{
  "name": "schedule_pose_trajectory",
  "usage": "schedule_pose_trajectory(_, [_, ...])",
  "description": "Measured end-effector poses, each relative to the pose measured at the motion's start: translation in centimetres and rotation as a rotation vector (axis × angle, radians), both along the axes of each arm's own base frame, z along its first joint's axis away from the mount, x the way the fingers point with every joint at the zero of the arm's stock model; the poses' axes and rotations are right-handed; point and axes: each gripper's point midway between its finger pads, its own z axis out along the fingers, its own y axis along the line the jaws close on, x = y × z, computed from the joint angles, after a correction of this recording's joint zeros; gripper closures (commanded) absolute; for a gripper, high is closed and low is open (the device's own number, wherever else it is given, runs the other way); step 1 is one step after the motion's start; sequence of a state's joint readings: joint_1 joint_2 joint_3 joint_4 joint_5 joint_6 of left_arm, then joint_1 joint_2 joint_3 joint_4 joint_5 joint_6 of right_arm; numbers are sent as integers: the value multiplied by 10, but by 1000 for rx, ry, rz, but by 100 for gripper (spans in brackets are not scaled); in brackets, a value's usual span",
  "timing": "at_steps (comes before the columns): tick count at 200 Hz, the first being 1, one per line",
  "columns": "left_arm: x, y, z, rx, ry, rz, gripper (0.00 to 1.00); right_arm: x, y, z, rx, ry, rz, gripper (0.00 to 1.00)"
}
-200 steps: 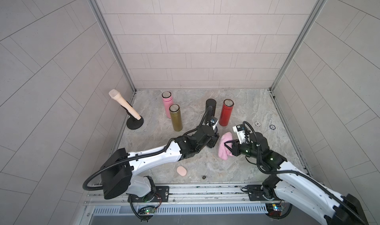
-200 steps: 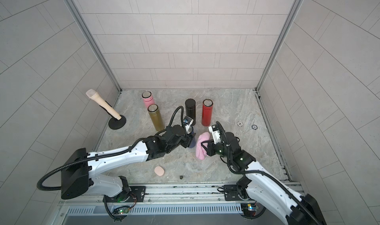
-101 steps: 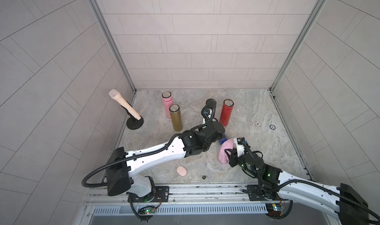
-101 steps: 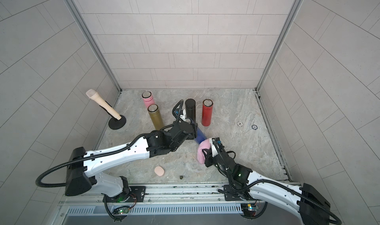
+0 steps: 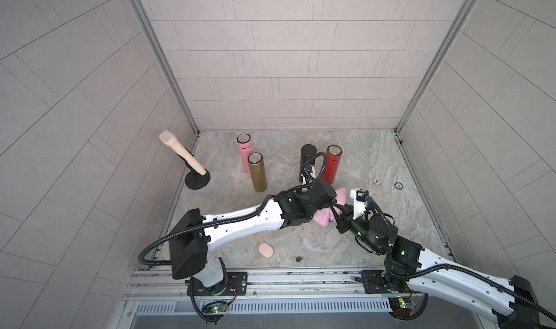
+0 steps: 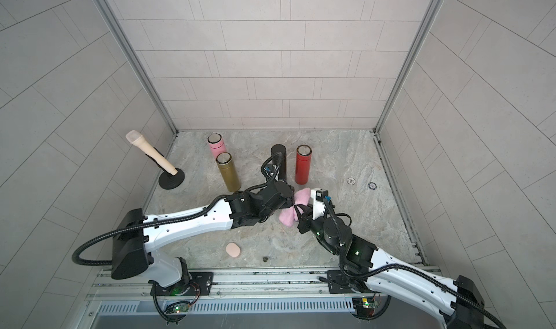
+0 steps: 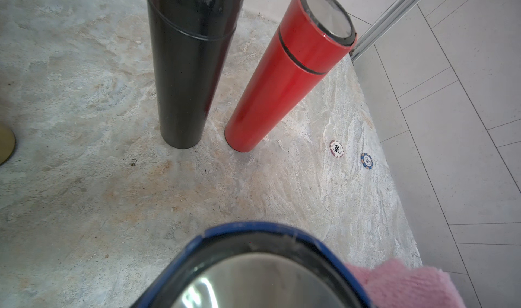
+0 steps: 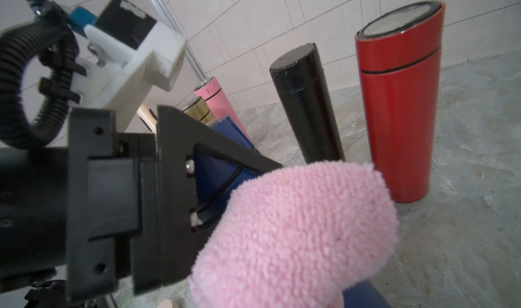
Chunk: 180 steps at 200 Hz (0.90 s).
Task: Wipe the surface of the thermos
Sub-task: Wipe the dirt from the surface of the thermos.
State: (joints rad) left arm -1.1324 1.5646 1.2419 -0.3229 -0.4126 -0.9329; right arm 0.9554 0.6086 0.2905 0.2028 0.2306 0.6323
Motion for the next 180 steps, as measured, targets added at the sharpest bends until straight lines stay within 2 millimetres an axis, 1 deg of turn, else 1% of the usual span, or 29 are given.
schedule_pose_trajectory(26, [-2,-10,0,63,-22,-161,100,2,-10,-30,-94,90,-36,100])
schedule_pose_trajectory(42, [-3,-14,0,112,-39,-292,100,3,-25,-50,-144,146,-75,100])
schedule_pose_trajectory(56, [-10,-20,3,143,-60,-430,100,7,-42,-60,-150,185,-115,100])
schedule_pose_trajectory(66, [-18,-23,9,152,-83,-534,100,14,-58,-65,-143,220,-155,100])
schedule_pose_trajectory(78, [-30,-27,19,154,-128,-663,100,23,-71,-69,-104,265,-177,100])
schedule_pose_trajectory(91, [-41,-28,31,151,-193,-778,100,32,-81,-75,-62,322,-181,100])
schedule_pose_trajectory(99, [-47,-28,37,148,-233,-834,100,36,-86,-84,-44,374,-172,100])
schedule_pose_trajectory(106, [-50,-28,40,153,-272,-871,100,37,-86,-90,-29,421,-145,100])
schedule_pose_trajectory(116, [-55,-29,42,156,-320,-928,100,39,-82,-95,2,475,-98,100])
schedule_pose_trajectory(126, [-57,-30,40,170,-355,-968,100,41,-73,-99,45,525,-39,100])
schedule_pose_trajectory(136, [-57,-30,36,189,-378,-1000,100,41,-64,-99,77,553,20,100])
schedule_pose_trajectory(145, [-58,-31,32,203,-390,-1026,100,42,-54,-96,106,572,79,100])
schedule_pose_trajectory(157, [-57,-33,29,214,-404,-1050,100,43,-45,-88,136,569,132,100])
schedule_pose_trajectory(180, [-53,-36,22,218,-405,-1072,100,43,-37,-65,184,520,188,100])
